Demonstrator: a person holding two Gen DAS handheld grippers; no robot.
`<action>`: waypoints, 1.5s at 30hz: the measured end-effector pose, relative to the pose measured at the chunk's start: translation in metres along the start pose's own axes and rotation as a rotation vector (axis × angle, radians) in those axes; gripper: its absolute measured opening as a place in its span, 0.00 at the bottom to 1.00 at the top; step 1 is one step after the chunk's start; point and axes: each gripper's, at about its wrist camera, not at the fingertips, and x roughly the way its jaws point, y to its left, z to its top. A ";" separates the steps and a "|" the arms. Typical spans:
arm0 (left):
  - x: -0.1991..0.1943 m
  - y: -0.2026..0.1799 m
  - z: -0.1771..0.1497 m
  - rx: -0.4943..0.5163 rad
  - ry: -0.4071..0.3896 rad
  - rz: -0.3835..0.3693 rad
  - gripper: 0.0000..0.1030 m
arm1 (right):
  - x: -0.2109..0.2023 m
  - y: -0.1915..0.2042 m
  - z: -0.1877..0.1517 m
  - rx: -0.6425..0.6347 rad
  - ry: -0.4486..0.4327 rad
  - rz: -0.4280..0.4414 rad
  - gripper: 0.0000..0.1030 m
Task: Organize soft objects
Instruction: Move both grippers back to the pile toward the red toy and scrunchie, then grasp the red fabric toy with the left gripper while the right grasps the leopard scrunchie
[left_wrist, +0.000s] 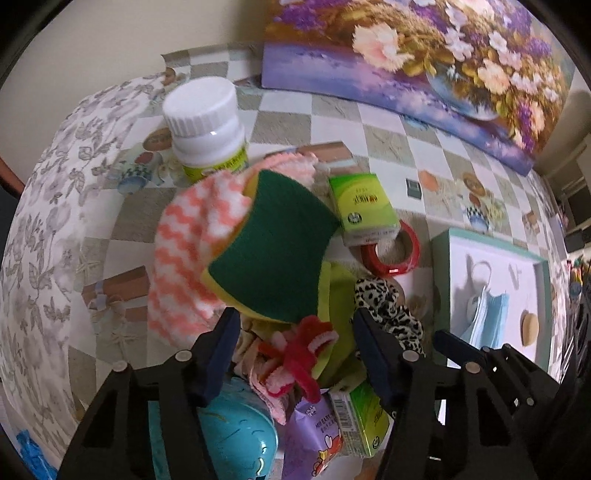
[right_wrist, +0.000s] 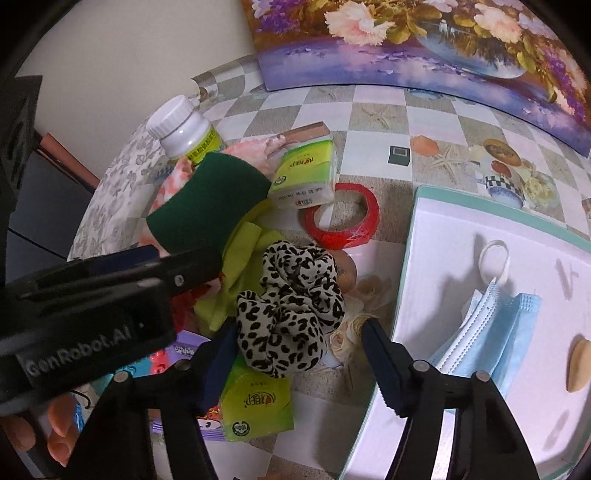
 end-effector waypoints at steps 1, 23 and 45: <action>0.002 -0.001 -0.001 0.007 0.005 0.004 0.61 | 0.001 0.000 0.000 0.000 0.002 0.005 0.60; 0.010 -0.006 -0.003 0.042 0.007 0.001 0.26 | -0.002 -0.002 -0.002 0.006 0.005 0.046 0.32; -0.040 -0.009 -0.007 0.006 -0.133 -0.021 0.12 | -0.055 -0.009 0.003 0.023 -0.100 0.110 0.21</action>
